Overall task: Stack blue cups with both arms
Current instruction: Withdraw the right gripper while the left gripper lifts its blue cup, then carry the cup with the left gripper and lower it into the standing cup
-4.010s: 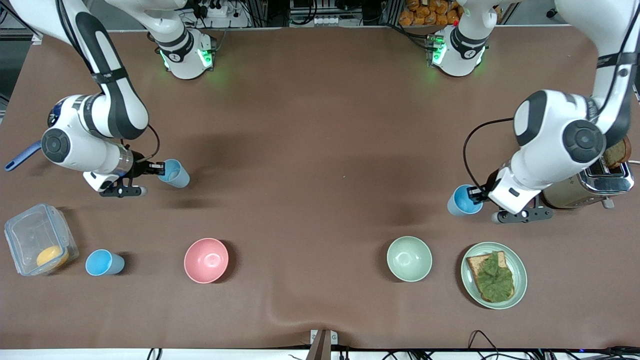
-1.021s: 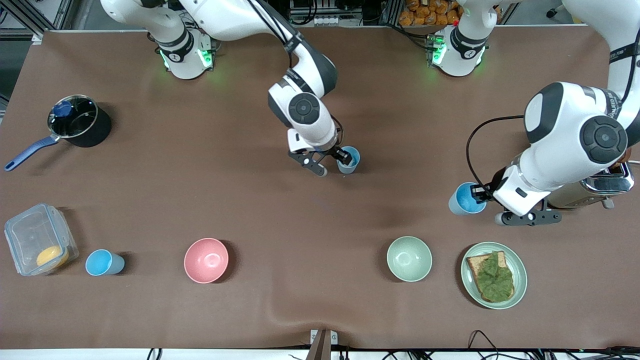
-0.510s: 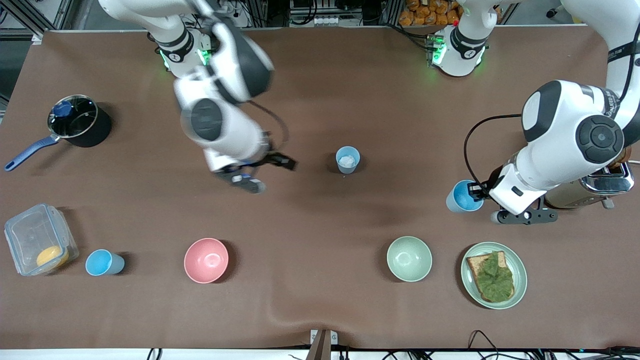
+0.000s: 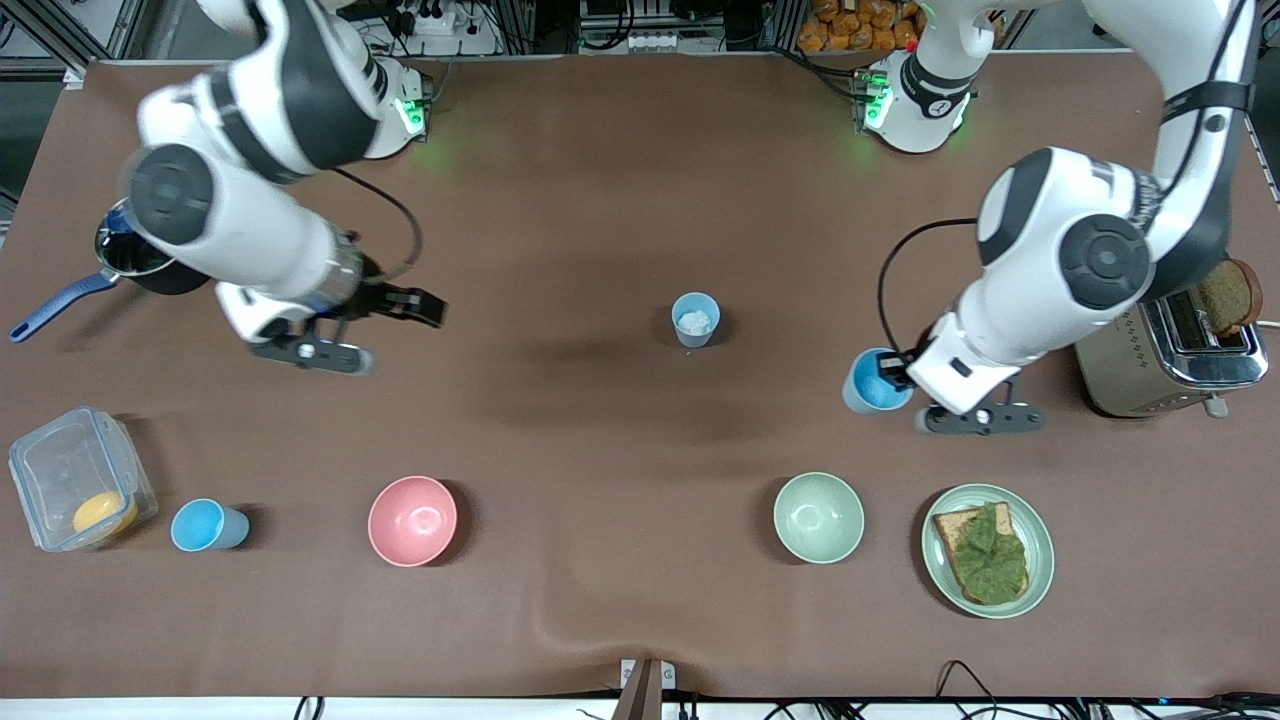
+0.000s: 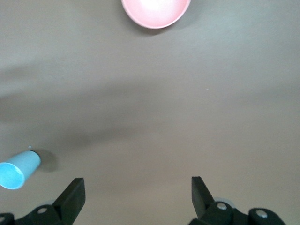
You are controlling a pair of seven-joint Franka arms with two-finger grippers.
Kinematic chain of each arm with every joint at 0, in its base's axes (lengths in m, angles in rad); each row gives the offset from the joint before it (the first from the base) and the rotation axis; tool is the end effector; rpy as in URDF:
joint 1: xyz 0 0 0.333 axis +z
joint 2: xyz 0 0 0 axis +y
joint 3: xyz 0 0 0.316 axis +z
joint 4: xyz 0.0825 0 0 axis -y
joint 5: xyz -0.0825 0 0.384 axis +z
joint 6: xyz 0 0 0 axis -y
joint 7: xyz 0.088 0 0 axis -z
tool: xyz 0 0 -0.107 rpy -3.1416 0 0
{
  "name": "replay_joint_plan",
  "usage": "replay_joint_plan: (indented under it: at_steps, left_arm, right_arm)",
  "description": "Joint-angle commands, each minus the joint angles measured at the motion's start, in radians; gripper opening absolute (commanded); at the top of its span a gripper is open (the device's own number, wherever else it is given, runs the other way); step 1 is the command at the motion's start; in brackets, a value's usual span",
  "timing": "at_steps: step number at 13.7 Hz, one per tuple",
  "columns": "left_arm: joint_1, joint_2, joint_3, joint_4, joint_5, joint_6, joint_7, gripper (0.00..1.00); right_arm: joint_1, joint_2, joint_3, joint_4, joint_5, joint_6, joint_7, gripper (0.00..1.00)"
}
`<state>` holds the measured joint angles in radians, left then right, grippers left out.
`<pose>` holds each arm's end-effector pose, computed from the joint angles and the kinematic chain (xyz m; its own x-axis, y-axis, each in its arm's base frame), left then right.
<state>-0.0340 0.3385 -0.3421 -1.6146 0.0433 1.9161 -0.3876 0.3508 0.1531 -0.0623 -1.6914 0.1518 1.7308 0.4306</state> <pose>0.6158 -0.2146 0.4378 0.9990 0.0122 -0.0429 0.0147 -0.9981 0.0593 0.5681 0.1851 0.4931 0.9730 -0.1654 -0.1611 -0.1793 -0.9809 -0.0759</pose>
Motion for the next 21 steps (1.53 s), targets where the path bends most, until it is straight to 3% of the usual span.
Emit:
replay_joint_plan:
  at_steps: [1,4,8,13,16,21]
  left_arm:
    - [-0.084,0.033,0.005,0.029,-0.014,-0.014,-0.135,0.0]
    - [-0.165,0.06,0.005,0.025,-0.02,0.036,-0.267,0.0]
    - [-0.251,0.08,0.006,0.015,-0.03,0.049,-0.384,0.0]
    - [-0.342,0.086,0.005,-0.066,-0.026,0.098,-0.542,0.0]
    - [-0.386,0.083,0.006,-0.128,-0.028,0.139,-0.565,0.0]
    - [-0.394,0.076,0.005,-0.194,-0.026,0.155,-0.565,0.0]
  right_arm:
    - [-0.116,-0.105,0.021,-0.086,-0.012,-0.01,-0.126,1.0]
    - [-0.185,-0.139,0.019,-0.058,-0.015,-0.062,-0.148,1.0]
    - [-0.231,-0.095,0.021,0.094,-0.098,-0.126,-0.154,1.0]
    - [-0.308,-0.09,0.022,0.096,-0.04,-0.123,-0.254,1.0]
    - [-0.341,-0.106,0.021,0.092,-0.06,-0.126,-0.412,1.0]
    - [-0.34,-0.099,0.027,0.087,-0.097,-0.114,-0.408,1.0]
